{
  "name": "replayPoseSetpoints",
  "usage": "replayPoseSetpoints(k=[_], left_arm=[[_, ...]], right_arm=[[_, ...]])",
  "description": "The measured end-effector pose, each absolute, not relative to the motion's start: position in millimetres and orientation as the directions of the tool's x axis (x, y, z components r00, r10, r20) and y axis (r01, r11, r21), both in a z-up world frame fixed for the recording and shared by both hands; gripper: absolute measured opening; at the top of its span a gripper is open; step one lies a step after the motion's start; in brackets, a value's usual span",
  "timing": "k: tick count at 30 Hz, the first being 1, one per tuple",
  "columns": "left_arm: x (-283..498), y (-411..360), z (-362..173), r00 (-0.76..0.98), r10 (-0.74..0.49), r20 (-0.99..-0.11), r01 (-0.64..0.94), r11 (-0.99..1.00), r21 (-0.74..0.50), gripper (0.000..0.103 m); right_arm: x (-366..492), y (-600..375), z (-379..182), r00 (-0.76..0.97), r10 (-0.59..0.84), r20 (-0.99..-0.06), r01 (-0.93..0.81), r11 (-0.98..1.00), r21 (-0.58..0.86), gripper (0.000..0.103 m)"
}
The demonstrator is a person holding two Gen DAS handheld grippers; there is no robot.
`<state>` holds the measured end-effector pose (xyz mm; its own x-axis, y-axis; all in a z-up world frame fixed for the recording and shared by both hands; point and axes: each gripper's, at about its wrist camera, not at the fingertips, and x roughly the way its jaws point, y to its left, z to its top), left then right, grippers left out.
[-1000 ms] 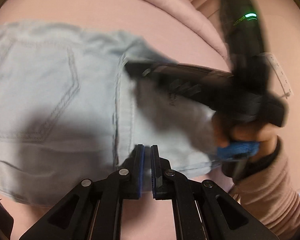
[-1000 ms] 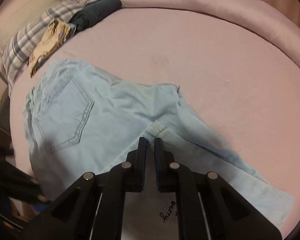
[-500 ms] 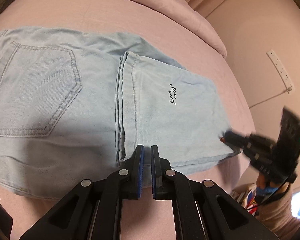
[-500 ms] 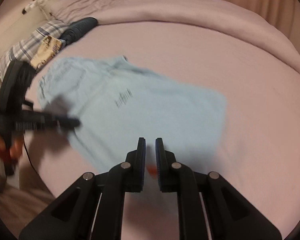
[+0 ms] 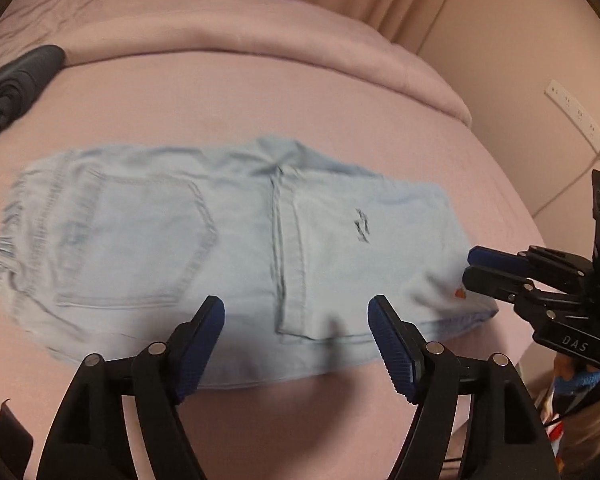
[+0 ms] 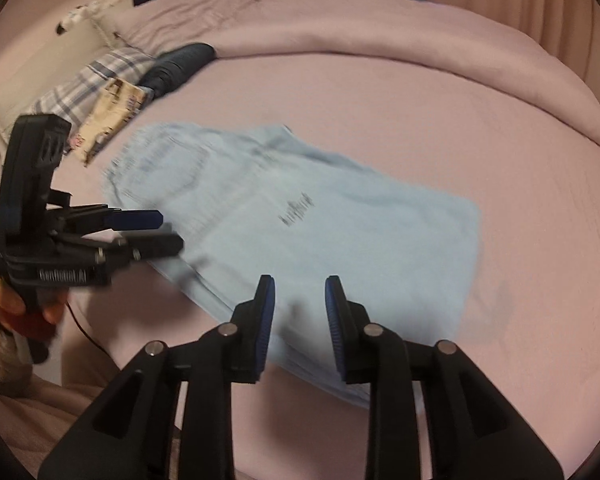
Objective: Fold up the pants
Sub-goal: 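Grasp the elastic waistband with the left tool and lift it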
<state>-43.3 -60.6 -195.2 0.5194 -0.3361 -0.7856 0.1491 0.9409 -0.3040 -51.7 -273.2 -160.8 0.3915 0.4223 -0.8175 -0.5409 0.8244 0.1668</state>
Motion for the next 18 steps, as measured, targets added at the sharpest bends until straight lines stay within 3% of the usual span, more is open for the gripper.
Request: replayPoseSetpoints(k=[5, 8, 10, 12, 18], left_arm=[[-46.2, -41.4, -184.3, 0.568, -0.282, -0.773, 0.104, 0.957, -0.272, 0.074], [-48.0, -24.7, -182.5, 0.584, -0.265, -0.767, 0.071, 0.958, -0.277, 0.076], [-53.6, -12.4, -181.3, 0.597, -0.253, -0.762, 0.043, 0.958, -0.284, 0.081], [-56.9, -2.1, -180.5, 0.607, -0.241, -0.757, 0.017, 0.957, -0.291, 0.085], [-65.6, 36.8, -186.6, 0.624, -0.208, -0.753, -0.084, 0.941, -0.329, 0.085]], right_arm=[[-51.2, -258.3, -149.7, 0.4, 0.445, -0.801, -0.564, 0.809, 0.168, 0.028], [-49.9, -251.0, -145.5, 0.407, 0.443, -0.799, -0.548, 0.818, 0.175, 0.037], [-48.5, -247.0, -142.7, 0.416, 0.427, -0.803, -0.532, 0.83, 0.167, 0.051], [-46.3, -241.8, -140.1, 0.414, 0.43, -0.802, -0.525, 0.833, 0.175, 0.051], [-39.7, -220.7, -143.0, 0.385, 0.46, -0.8, -0.52, 0.825, 0.224, 0.057]])
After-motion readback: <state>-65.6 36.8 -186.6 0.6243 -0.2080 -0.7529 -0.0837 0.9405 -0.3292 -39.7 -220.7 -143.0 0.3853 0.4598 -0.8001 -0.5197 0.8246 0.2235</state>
